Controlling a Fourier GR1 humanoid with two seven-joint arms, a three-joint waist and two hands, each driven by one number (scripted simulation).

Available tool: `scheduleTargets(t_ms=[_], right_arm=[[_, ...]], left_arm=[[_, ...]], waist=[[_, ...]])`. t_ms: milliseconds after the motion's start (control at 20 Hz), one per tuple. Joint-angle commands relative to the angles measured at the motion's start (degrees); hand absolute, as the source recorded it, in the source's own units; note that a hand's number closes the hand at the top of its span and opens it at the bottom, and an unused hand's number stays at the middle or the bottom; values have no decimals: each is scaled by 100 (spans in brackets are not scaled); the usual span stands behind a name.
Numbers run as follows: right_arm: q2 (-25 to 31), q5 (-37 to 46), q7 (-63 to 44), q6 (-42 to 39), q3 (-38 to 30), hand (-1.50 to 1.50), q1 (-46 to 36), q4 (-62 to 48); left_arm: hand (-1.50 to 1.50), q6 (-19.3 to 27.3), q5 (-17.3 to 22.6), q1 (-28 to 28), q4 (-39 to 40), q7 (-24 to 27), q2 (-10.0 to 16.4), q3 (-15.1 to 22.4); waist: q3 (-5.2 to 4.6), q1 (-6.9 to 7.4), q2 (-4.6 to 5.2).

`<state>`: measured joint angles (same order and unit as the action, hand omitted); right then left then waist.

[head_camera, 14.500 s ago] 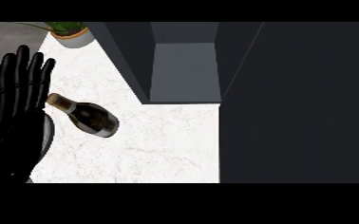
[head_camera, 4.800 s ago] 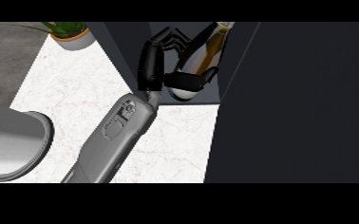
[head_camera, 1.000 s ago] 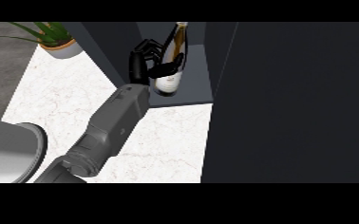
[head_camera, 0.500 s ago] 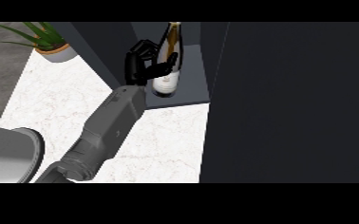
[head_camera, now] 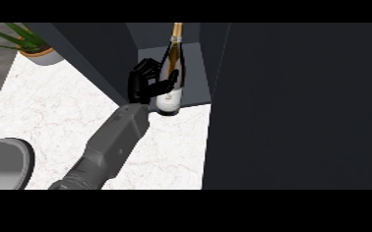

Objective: Pick up the wine, place it into the cabinet and close the cabinet

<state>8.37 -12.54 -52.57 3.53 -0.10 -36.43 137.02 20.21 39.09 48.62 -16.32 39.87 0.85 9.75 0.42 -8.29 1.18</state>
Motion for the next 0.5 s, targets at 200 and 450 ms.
scheduleTargets(t_ms=[200, 450], right_arm=[[80, -393, -45, -120, -204, -150, -17, 43], [-56, -120, -19, 9, -10, -150, -126, -102]], left_arm=[[150, 233, 461, -213, 298, 146, -83, 396], [150, 357, 583, 44, 317, 128, -84, 590]], waist=[[-67, -207, 101], [-76, -118, 100]])
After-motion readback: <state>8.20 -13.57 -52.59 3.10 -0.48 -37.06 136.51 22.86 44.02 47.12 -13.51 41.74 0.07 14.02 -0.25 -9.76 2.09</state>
